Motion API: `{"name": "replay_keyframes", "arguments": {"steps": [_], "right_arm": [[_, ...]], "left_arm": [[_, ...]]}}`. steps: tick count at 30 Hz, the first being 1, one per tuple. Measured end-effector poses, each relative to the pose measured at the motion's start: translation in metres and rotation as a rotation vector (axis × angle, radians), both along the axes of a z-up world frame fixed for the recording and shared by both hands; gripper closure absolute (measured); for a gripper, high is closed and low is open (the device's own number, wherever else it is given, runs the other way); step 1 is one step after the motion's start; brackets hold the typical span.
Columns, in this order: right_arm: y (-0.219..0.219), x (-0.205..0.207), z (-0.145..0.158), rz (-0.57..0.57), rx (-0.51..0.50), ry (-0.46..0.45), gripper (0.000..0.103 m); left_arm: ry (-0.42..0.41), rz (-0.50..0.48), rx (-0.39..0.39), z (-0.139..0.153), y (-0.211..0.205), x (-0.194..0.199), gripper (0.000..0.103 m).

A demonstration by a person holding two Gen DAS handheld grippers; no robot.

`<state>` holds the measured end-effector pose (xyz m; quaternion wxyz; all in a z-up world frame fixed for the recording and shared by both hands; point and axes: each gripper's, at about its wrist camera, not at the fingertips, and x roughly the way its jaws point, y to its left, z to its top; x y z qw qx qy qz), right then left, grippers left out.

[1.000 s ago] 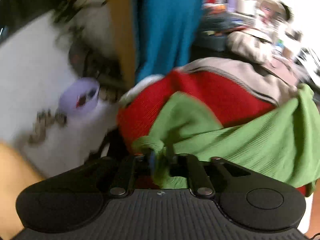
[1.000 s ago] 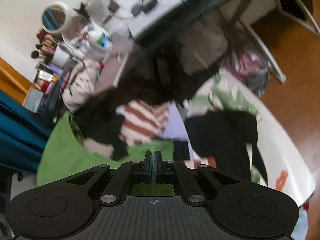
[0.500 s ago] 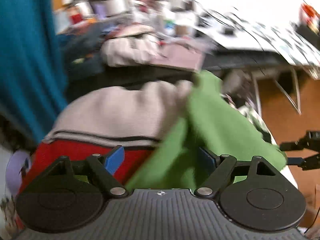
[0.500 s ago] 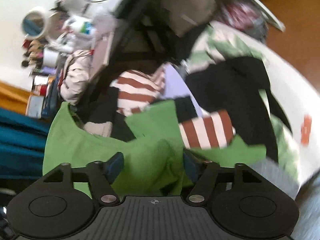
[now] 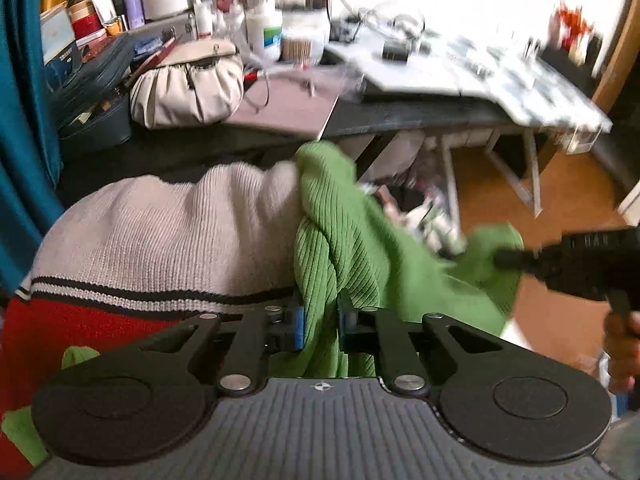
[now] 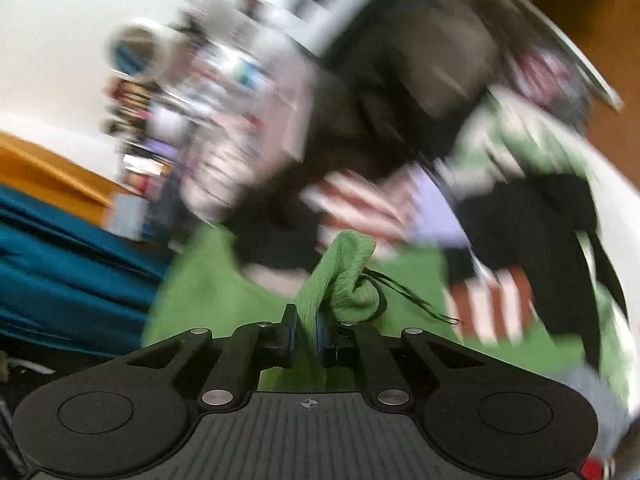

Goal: Fold clothes
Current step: 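Lift the green shirt off the stool with both grippers, then carry the held shirt with both grippers over to the patterned table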

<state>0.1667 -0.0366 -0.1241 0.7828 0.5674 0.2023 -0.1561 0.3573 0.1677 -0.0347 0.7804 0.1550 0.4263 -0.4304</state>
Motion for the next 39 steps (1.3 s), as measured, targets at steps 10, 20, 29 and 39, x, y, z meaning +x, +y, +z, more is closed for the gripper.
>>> {"name": "replay_keyframes", "arguments": {"steps": [10, 20, 29, 39], "right_arm": [[-0.081, -0.026, 0.140, -0.150, -0.279, -0.198, 0.096], [-0.165, -0.168, 0.199, -0.239, -0.464, -0.253, 0.096], [-0.285, -0.341, 0.236, -0.230, -0.592, -0.266, 0.096], [-0.368, -0.494, 0.266, -0.425, -0.699, -0.199, 0.096]], "left_arm": [[-0.117, 0.007, -0.532, 0.097, -0.013, -0.040, 0.090], [-0.162, -0.148, -0.776, 0.129, -0.151, -0.127, 0.090], [-0.217, -0.174, -0.751, 0.144, -0.318, -0.262, 0.090], [-0.119, -0.347, -0.813, 0.137, -0.447, -0.352, 0.090]]}}
